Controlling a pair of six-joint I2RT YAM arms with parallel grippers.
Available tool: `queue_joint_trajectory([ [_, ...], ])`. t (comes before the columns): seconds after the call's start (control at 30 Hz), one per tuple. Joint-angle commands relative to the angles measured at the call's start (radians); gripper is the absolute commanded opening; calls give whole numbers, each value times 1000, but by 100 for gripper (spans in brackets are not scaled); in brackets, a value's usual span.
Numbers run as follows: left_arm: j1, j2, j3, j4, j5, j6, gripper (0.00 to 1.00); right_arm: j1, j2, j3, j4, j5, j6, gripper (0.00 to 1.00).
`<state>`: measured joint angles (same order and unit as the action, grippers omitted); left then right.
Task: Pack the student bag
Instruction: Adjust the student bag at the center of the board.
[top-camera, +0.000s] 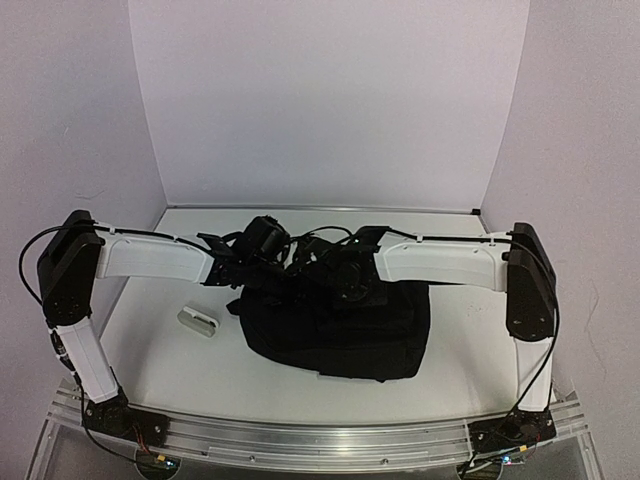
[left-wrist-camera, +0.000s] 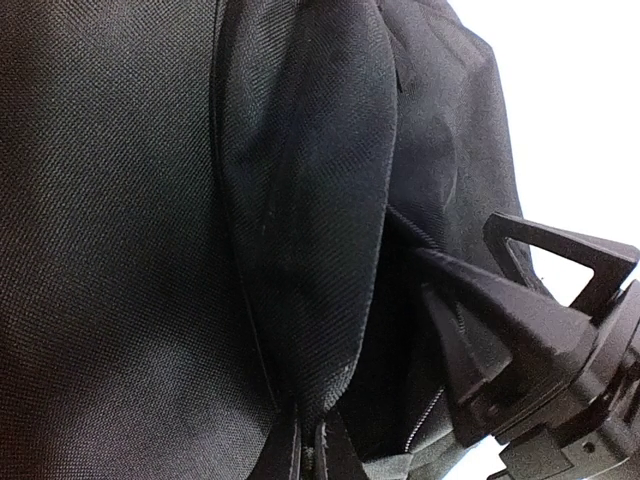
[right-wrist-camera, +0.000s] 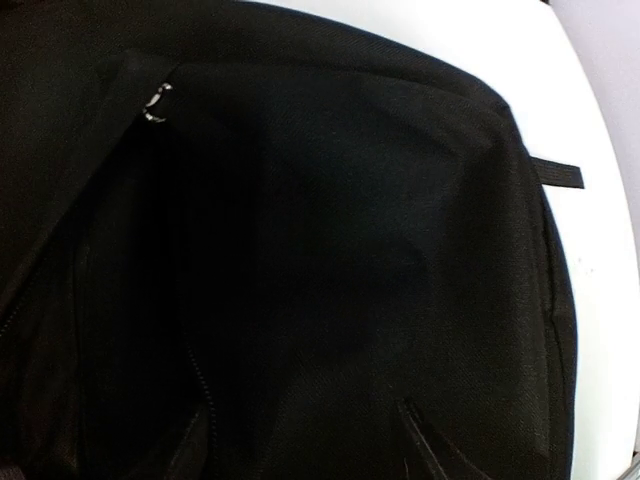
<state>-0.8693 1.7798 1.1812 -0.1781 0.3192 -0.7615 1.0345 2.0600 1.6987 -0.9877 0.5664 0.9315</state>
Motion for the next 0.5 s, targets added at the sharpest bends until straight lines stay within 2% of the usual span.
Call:
queue_joint_trajectory([
  [0.0, 9, -28, 19, 20, 26, -13, 0, -6, -60, 24, -84, 126, 56, 41],
  [0.13, 9, -6, 38, 43, 56, -18, 0, -5, -79, 14, -71, 132, 75, 12],
  [0.2, 9, 5, 49, 40, 59, -17, 0, 0, -111, -2, -47, 133, 86, 4],
  [0.47, 10, 35, 79, 24, 48, -29, 0, 1, -299, -129, 147, 84, 83, 0],
])
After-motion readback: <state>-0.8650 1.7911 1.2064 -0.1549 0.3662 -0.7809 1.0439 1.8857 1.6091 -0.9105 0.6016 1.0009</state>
